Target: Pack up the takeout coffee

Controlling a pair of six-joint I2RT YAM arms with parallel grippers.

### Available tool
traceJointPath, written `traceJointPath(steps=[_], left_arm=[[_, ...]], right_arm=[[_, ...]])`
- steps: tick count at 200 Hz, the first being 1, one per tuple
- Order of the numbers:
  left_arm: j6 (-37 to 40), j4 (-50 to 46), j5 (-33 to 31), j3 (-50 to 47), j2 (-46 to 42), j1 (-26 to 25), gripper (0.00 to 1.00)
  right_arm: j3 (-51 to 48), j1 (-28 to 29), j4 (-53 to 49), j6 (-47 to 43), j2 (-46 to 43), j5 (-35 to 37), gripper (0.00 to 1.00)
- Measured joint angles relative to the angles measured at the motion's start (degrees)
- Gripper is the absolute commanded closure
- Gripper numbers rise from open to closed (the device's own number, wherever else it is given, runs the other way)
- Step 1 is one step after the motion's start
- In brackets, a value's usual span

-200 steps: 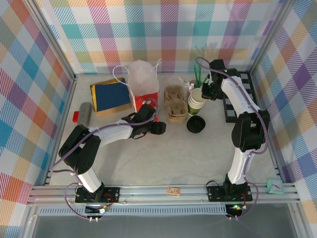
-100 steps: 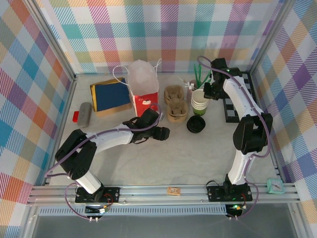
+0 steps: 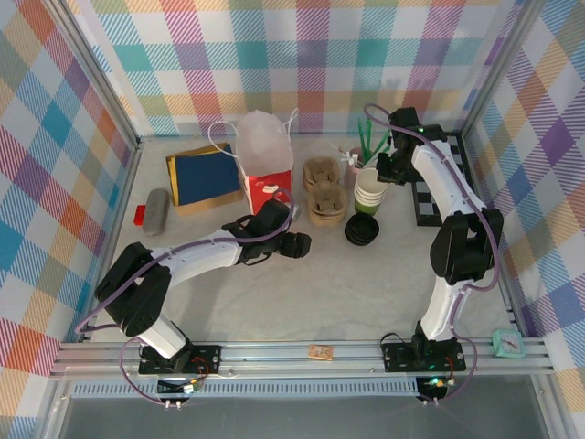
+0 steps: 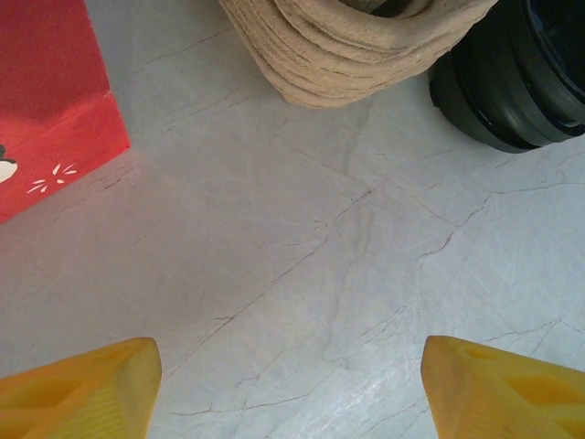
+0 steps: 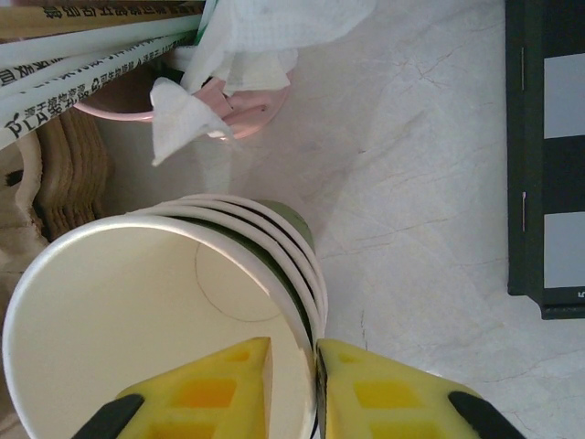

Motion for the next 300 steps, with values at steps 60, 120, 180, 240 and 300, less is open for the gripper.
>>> traceJointPath(steps=[60, 120, 180, 240, 300], left_arm=[[0.2, -1.2, -0.5, 0.2, 0.0, 0.0, 0.27], [0.5, -3.2, -1.5, 0.7, -0.6, 0.0, 0.27], [0.7, -4.2, -2.6, 0.9, -2.9, 0.0, 0.28], [0.7, -7.7, -3.2, 1.0, -6.6, 0.0, 0.27], [0.3, -10.1, -3.2, 2.2, -13.3, -1.1, 0.27]], right_arm=[[0.0, 0.0, 0.0, -0.6, 0.0, 0.4, 0.94], [0.3, 0.0, -0.4, -0.8, 0.0, 0.9, 0.97], [2.1, 0.0, -0.5, -0.8, -3.6, 1.3, 0.98], [2.1, 0.0, 0.0, -0.7, -6.3, 1.4, 0.98], [5.3, 0.0, -1.5, -0.6, -9.7, 2.5, 0.97]])
